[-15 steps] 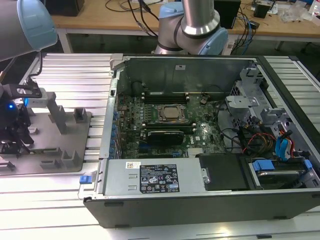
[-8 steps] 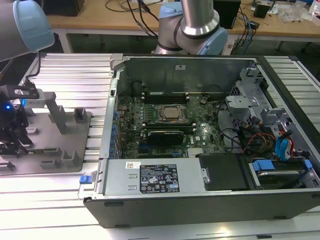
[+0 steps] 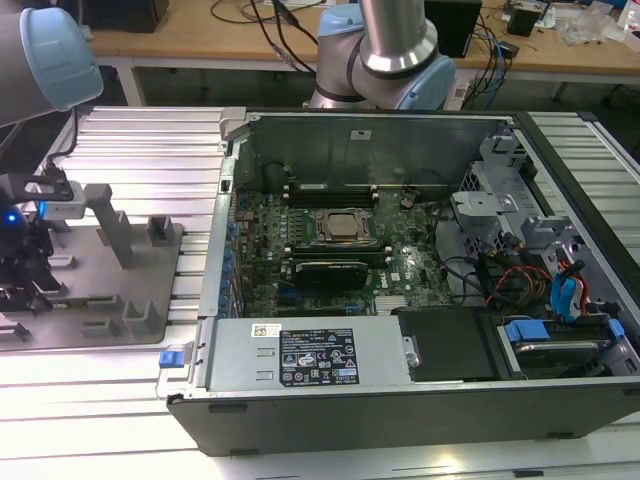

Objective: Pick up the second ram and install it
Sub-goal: 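Pick up the second ram and move it above second insertion slot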

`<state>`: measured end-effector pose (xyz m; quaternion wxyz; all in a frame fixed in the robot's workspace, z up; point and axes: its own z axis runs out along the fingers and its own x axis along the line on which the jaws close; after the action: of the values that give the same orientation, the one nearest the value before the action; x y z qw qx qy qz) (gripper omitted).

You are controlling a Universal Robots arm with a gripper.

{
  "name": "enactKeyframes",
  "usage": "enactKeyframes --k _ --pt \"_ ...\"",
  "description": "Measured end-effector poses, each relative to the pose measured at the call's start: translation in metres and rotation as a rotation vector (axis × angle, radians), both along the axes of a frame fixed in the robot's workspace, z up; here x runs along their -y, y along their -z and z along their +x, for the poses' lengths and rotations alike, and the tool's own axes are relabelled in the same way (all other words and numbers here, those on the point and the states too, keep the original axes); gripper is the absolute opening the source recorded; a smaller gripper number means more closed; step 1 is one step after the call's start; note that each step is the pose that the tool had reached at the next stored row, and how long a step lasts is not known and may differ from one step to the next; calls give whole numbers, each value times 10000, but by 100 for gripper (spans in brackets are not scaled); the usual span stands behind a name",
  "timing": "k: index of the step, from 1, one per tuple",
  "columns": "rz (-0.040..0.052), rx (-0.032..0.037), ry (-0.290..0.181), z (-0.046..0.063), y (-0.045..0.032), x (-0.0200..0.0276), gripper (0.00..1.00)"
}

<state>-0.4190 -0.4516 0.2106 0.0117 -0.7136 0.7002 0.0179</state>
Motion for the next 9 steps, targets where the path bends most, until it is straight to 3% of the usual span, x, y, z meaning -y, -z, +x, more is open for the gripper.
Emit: enactKeyframes --k 8,9 --pt "-1 -1 2 -1 3 -1 33" --pt "-1 -1 1 -1 3 -1 25"
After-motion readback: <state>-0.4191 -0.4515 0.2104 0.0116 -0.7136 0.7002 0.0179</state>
